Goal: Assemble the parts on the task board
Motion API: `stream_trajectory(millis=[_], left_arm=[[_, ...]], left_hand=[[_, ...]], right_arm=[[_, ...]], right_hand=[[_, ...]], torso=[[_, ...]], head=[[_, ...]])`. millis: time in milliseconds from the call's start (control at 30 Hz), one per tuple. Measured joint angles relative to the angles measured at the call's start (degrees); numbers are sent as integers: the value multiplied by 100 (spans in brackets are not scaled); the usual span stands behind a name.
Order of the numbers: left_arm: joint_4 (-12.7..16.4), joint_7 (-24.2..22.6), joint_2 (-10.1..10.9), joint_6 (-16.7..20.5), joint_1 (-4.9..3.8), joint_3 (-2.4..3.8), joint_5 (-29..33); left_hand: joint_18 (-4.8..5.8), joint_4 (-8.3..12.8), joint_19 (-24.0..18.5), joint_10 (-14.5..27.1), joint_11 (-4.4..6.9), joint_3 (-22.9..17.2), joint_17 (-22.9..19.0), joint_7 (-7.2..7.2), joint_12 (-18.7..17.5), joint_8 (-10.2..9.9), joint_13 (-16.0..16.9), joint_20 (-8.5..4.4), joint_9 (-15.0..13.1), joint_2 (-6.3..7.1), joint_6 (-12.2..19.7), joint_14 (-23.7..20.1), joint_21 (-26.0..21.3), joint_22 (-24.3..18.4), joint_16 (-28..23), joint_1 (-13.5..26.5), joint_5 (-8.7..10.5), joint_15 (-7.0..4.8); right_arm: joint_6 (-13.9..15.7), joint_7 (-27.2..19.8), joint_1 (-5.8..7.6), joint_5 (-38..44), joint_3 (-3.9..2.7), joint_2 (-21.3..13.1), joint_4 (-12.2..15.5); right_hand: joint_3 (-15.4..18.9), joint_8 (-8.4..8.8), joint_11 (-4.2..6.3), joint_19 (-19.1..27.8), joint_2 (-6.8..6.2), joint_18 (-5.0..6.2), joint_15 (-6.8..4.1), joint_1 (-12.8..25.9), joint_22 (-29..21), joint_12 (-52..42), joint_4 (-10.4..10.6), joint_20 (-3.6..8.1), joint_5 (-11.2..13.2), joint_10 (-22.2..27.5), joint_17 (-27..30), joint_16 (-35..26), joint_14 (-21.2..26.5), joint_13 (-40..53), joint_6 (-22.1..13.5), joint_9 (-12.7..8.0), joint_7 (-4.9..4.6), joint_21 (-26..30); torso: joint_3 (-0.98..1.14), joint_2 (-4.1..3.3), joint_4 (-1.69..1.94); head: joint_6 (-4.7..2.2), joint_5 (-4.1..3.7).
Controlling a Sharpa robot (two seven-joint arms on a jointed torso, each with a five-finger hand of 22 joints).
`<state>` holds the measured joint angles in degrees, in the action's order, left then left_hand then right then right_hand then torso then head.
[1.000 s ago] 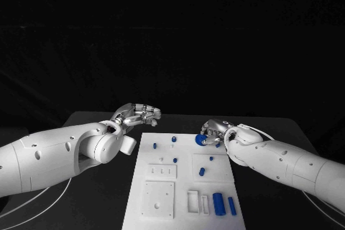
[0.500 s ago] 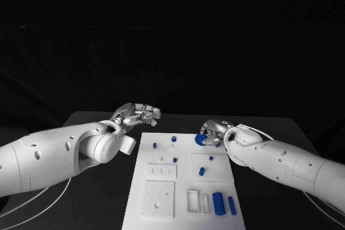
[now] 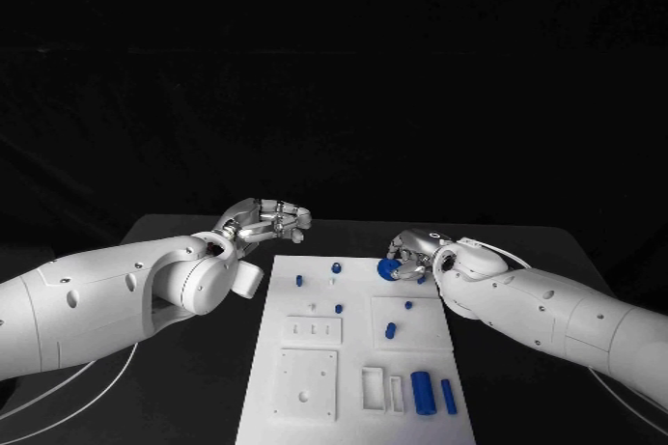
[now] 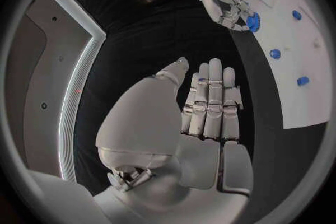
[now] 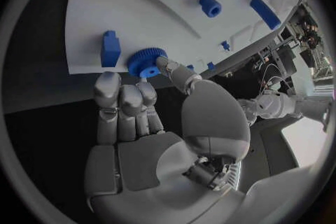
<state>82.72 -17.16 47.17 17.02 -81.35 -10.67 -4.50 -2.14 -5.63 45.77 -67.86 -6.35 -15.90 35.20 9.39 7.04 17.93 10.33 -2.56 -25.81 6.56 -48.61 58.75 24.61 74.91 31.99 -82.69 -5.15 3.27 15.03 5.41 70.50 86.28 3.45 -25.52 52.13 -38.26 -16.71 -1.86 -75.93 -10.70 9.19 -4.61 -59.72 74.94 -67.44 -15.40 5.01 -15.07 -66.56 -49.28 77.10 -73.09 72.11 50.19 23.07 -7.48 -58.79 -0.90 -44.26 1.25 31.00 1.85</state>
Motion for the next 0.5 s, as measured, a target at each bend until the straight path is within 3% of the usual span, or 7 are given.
stream_trajectory(millis=[133,267,500], left_arm=[[3,1,1,0,0,0,0],[7,2,2,1,0,0,-1],[11,2,6,1,0,0,-2]], left_hand=[[0,2,0,0,0,-2,0,0,0,0,0,0,-5,0,0,0,0,0,0,0,0,0],[0,15,0,0,0,-15,0,0,0,0,0,0,-5,0,0,0,0,0,0,0,0,0],[0,15,0,0,0,-15,0,0,0,0,5,0,-5,0,0,0,0,0,0,0,0,0]], right_arm=[[-4,11,2,46,0,-15,30],[1,19,-2,153,3,-41,86],[112,80,-26,479,20,-106,233]], right_hand=[[-49,-113,64,0,87,0,-26,51,0,0,49,0,-183,63,-27,-38,-27,-36,91,47,91,-23],[-103,-184,87,0,112,0,-72,81,0,0,103,-1,-331,85,-56,-66,-29,-66,93,71,93,-23],[-121,-212,147,0,127,0,-93,98,-1,0,120,-1,-336,63,-73,-66,-31,-73,100,106,100,-45]], torso=[[0,0,-2],[0,1,-7],[-1,2,-7]], head=[[1,1],[-6,1],[-11,-8]])
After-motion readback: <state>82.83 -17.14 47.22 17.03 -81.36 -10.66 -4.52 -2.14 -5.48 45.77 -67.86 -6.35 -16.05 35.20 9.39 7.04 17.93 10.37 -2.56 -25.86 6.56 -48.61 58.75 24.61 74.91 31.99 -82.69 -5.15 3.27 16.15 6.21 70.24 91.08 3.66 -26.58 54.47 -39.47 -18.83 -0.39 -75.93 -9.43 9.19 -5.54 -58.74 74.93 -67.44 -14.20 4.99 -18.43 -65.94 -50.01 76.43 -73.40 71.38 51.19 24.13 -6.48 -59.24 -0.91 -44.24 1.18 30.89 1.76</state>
